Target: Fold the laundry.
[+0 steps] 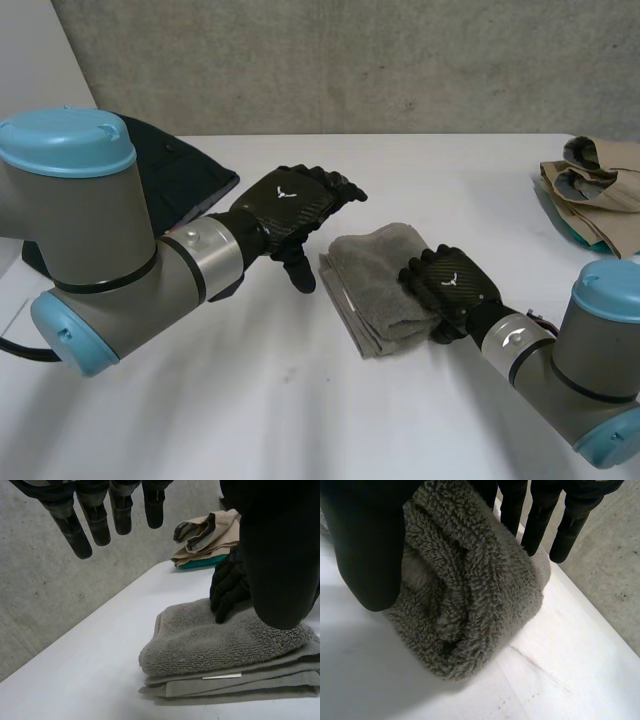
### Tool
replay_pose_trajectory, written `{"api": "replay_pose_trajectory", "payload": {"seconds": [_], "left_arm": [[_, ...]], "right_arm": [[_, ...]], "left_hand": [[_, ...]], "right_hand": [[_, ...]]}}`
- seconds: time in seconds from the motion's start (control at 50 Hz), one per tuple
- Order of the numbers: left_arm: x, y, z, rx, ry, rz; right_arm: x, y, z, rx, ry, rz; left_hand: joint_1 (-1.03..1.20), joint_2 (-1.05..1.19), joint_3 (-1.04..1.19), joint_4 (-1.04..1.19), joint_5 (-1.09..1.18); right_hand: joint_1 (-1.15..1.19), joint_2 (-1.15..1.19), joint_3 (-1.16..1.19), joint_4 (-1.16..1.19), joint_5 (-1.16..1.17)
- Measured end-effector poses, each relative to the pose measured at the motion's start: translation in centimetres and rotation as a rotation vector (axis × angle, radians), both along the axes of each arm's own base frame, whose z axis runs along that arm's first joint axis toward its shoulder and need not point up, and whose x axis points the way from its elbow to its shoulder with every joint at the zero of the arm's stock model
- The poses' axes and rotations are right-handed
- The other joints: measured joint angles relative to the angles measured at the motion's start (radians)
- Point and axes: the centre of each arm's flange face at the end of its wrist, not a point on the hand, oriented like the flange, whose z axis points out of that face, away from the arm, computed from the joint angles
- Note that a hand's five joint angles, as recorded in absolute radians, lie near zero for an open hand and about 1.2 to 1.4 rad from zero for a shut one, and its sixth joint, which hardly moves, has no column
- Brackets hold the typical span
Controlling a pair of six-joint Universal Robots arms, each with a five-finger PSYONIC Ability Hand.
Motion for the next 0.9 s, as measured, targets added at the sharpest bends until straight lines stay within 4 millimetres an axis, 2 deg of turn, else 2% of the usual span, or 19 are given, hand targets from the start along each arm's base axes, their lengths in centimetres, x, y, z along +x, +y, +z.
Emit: {"api": "replay_pose_trajectory", "payload": {"seconds": [0.12, 0.26, 0.32, 0.4, 0.5, 0.58, 0.66, 0.68, 0.7, 0.72, 0.76, 0.78, 0.8, 0.86, 0.88, 0.9], "left_arm": [[0.0, 0.0, 0.0, 0.001, 0.000, 0.000], [0.0, 0.0, -0.1, 0.002, -0.001, 0.000], [0.1, 0.0, -0.1, 0.004, -0.002, 0.002], [0.2, 0.0, -0.3, 0.008, -0.005, 0.005], [0.2, -0.1, -0.1, 0.003, -0.002, 0.008], [0.2, -0.3, 0.4, -0.010, 0.006, 0.010], [0.1, -0.4, 1.0, -0.028, 0.017, 0.011], [0.1, -0.4, 1.1, -0.031, 0.019, 0.011], [0.0, -0.4, 1.3, -0.035, 0.022, 0.011], [0.0, -0.4, 1.4, -0.039, 0.025, 0.009], [-0.1, -0.4, 1.6, -0.043, 0.029, 0.007], [-0.1, -0.3, 1.6, -0.044, 0.029, 0.006], [-0.2, -0.3, 1.7, -0.046, 0.031, 0.004], [-0.3, -0.2, 1.8, -0.048, 0.034, 0.001], [-0.3, -0.1, 1.9, -0.050, 0.035, -0.001], [-0.3, -0.1, 2.0, -0.051, 0.036, -0.002]], "right_arm": [[0.3, -0.4, -0.1, -0.009, -0.003, 0.005], [0.7, -1.1, -0.6, -0.015, -0.006, 0.010], [0.8, -1.4, -0.8, -0.014, -0.006, 0.010], [1.0, -1.9, -0.8, -0.025, -0.010, 0.009], [1.3, -3.4, 0.6, -0.092, -0.039, -0.002], [1.7, -5.4, 3.3, -0.185, -0.093, -0.018], [1.9, -7.9, 8.0, -0.279, -0.215, -0.043], [1.8, -8.2, 8.7, -0.289, -0.233, -0.047], [1.4, -9.3, 10.5, -0.316, -0.288, -0.061], [0.8, -10.5, 12.3, -0.344, -0.345, -0.077], [-0.7, -12.3, 14.7, -0.384, -0.419, -0.107], [-1.1, -12.8, 15.2, -0.395, -0.435, -0.115], [-2.6, -14.2, 16.8, -0.429, -0.482, -0.138], [-5.3, -16.4, 18.7, -0.487, -0.540, -0.177], [-7.7, -18.1, 19.7, -0.537, -0.573, -0.207], [-9.2, -19.2, 20.1, -0.565, -0.587, -0.225]], "left_hand": [[0.000, 0.000, 0.000, 0.000, 0.000], [0.000, 0.000, 0.000, 0.000, 0.000], [0.000, 0.000, 0.000, 0.000, 0.000], [0.000, 0.000, 0.000, 0.000, 0.000], [0.000, 0.000, 0.000, 0.000, 0.000], [0.000, 0.000, 0.000, 0.000, 0.000], [0.000, 0.000, 0.000, 0.000, 0.000], [0.000, 0.000, 0.000, 0.000, 0.000], [0.000, 0.000, 0.000, 0.000, 0.000], [0.000, 0.000, 0.000, 0.000, 0.000], [0.000, 0.000, 0.000, 0.000, 0.000], [0.000, 0.000, 0.000, 0.000, 0.000], [0.000, 0.000, 0.000, 0.000, 0.000], [0.000, 0.000, 0.000, 0.000, 0.000], [0.000, 0.000, 0.000, 0.000, 0.000], [0.000, 0.000, 0.000, 0.000, 0.000]], "right_hand": [[0.001, 0.048, 0.022, 0.016, 0.016], [0.107, 0.148, 0.114, 0.096, 0.062], [0.248, 0.335, 0.290, 0.269, 0.178], [0.457, 0.669, 0.657, 0.673, 0.589], [0.457, 0.680, 0.674, 0.715, 0.609], [0.457, 0.680, 0.674, 0.715, 0.609], [0.457, 0.688, 0.675, 0.725, 0.609], [0.457, 0.688, 0.677, 0.726, 0.609], [0.457, 0.688, 0.680, 0.728, 0.609], [0.457, 0.688, 0.681, 0.729, 0.609], [0.457, 0.688, 0.681, 0.729, 0.609], [0.457, 0.688, 0.681, 0.729, 0.610], [0.457, 0.688, 0.681, 0.729, 0.623], [0.457, 0.688, 0.681, 0.730, 0.628], [0.457, 0.688, 0.681, 0.730, 0.628], [0.457, 0.688, 0.681, 0.730, 0.628]]}}
